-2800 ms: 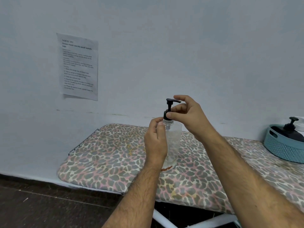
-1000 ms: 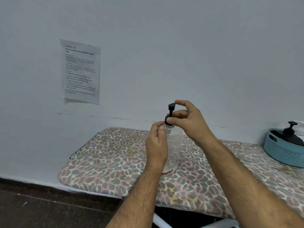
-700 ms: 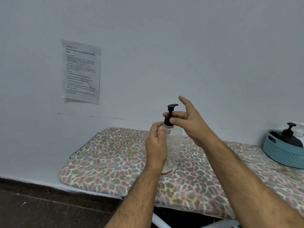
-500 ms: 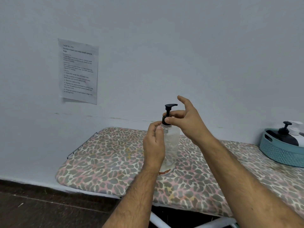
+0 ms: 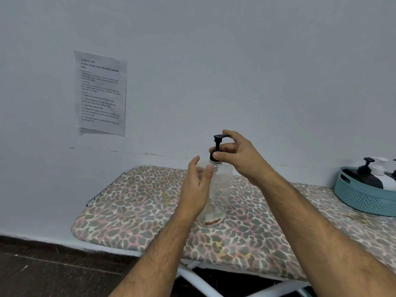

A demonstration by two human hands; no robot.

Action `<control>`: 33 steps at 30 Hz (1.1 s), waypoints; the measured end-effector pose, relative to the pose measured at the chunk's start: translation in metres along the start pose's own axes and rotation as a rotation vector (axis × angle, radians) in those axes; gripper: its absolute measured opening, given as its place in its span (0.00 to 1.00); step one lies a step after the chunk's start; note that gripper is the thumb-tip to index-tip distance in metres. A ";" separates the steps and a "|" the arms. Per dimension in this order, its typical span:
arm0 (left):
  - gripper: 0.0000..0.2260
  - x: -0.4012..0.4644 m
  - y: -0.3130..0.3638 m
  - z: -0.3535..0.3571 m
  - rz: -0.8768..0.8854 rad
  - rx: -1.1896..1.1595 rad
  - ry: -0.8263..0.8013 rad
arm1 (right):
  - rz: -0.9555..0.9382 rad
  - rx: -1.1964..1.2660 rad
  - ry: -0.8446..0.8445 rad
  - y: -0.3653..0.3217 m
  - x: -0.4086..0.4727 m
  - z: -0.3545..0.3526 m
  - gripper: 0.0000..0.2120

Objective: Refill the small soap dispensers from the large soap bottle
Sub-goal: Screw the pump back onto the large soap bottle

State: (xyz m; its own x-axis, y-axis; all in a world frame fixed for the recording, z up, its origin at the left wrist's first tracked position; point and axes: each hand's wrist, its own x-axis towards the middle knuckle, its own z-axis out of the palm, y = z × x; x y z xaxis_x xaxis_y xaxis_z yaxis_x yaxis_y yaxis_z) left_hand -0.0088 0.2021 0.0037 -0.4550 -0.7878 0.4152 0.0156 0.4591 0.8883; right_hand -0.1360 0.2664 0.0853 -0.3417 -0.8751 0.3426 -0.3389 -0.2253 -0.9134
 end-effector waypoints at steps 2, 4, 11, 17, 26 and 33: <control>0.35 0.001 -0.004 -0.005 -0.032 -0.002 -0.041 | 0.010 0.009 -0.040 -0.002 0.003 -0.001 0.26; 0.34 0.002 -0.008 -0.007 -0.054 0.000 -0.062 | 0.016 0.027 -0.097 -0.003 0.006 -0.003 0.18; 0.36 0.004 -0.012 -0.009 -0.052 -0.030 -0.018 | 0.009 0.036 -0.135 0.006 0.008 -0.005 0.07; 0.36 0.003 -0.015 -0.005 -0.043 -0.027 0.034 | -0.053 0.003 -0.041 0.011 0.005 0.000 0.06; 0.34 0.000 -0.013 -0.003 -0.055 -0.050 0.071 | -0.102 -0.136 0.166 0.012 -0.003 0.018 0.04; 0.32 -0.001 -0.010 -0.001 -0.054 -0.044 0.085 | -0.112 -0.305 0.304 0.015 -0.002 0.029 0.05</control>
State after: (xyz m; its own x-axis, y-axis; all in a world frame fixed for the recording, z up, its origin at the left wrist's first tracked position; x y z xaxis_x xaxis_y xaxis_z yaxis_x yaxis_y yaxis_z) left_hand -0.0078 0.1982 -0.0054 -0.3795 -0.8437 0.3797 0.0326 0.3979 0.9168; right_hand -0.1153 0.2528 0.0646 -0.5150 -0.6762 0.5268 -0.6164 -0.1350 -0.7758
